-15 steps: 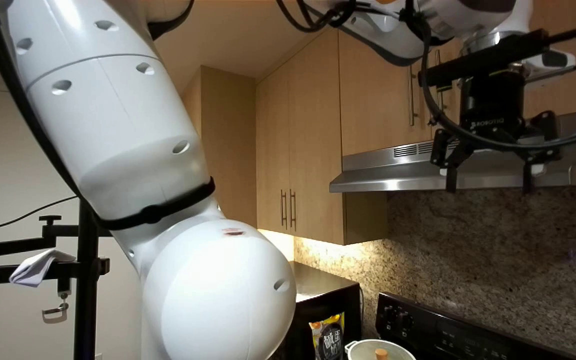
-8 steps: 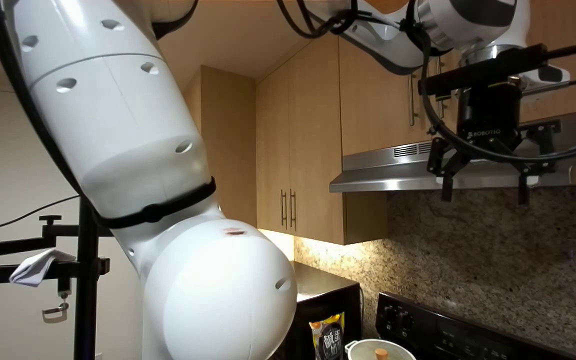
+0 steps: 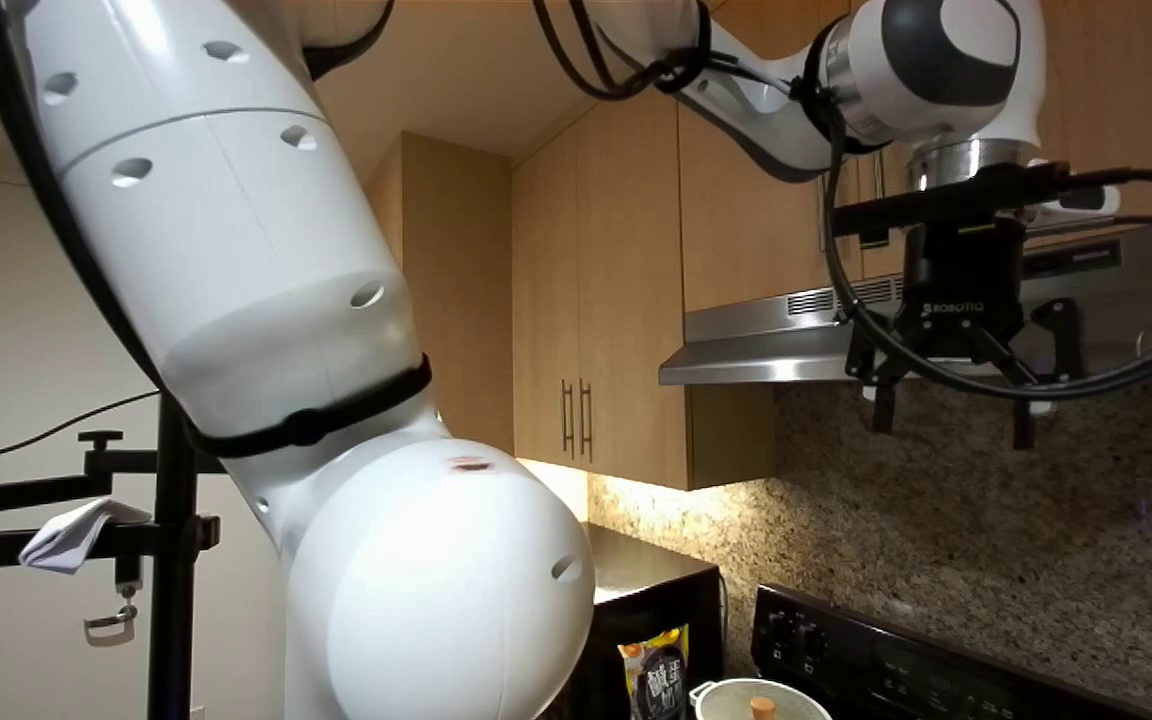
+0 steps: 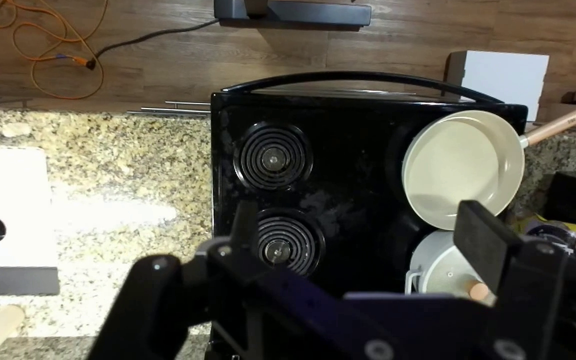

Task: Open and close the right cabinet door on top of the stove

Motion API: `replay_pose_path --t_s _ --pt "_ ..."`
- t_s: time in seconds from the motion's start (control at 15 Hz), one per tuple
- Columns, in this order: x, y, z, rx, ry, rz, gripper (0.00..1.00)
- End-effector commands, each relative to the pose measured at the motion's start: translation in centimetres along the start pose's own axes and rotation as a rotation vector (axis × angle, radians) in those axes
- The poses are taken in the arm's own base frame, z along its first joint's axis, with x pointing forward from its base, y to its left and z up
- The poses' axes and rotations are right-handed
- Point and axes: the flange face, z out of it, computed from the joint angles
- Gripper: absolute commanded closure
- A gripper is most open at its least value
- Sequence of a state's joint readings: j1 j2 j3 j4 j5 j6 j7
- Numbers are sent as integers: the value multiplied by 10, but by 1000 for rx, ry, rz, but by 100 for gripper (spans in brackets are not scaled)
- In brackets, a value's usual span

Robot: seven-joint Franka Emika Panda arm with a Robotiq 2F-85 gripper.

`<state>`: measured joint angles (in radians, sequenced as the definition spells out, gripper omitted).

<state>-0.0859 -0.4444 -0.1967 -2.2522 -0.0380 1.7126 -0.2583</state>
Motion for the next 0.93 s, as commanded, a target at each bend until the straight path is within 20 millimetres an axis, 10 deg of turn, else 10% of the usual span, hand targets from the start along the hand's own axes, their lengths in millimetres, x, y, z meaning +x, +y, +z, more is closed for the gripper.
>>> replay_pose_path --t_s 0.0,0.87 --pt "0 -21 14 10 47 -8 0" --pt "13 -27 26 11 47 5 0"
